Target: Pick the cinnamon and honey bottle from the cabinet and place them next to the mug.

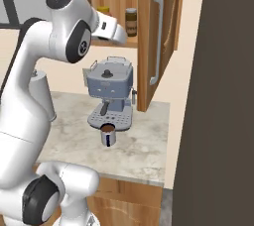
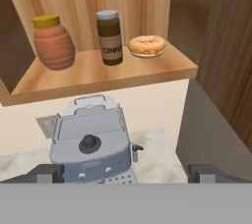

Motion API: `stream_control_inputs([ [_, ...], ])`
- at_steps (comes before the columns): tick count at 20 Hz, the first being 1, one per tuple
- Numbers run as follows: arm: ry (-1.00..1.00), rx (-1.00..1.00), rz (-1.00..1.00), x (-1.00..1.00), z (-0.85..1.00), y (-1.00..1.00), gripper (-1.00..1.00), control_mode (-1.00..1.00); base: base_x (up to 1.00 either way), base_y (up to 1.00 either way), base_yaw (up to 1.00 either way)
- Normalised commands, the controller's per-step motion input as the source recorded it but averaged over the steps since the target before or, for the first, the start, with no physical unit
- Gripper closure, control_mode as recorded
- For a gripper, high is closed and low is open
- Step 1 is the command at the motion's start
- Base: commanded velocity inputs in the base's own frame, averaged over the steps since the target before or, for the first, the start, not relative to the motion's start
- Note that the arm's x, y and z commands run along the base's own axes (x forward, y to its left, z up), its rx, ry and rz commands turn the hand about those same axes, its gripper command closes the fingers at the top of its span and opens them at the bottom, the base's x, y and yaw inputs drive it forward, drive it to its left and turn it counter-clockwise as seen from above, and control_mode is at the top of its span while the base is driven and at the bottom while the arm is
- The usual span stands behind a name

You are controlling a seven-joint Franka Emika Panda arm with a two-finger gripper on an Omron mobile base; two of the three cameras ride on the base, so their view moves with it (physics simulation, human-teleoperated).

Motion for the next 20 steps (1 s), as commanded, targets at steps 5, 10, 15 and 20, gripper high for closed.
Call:
stream_control_inputs([
  [5, -0.03, 0.0, 0.12, 0.26, 0.0, 0.0, -1.0, -1.0, 0.0, 0.0, 0.0],
  [10, 0.0, 0.0, 0.09, 0.34, 0.0, 0.0, -1.0, -1.0, 0.0, 0.0, 0.0],
  [15, 0.0, 0.0, 0.0, 0.39, 0.0, 0.0, -1.0, -1.0, 0.0, 0.0, 0.0],
  [20, 0.0, 0.0, 0.0, 0.46, 0.0, 0.0, -1.0, -1.0, 0.0, 0.0, 0.0],
])
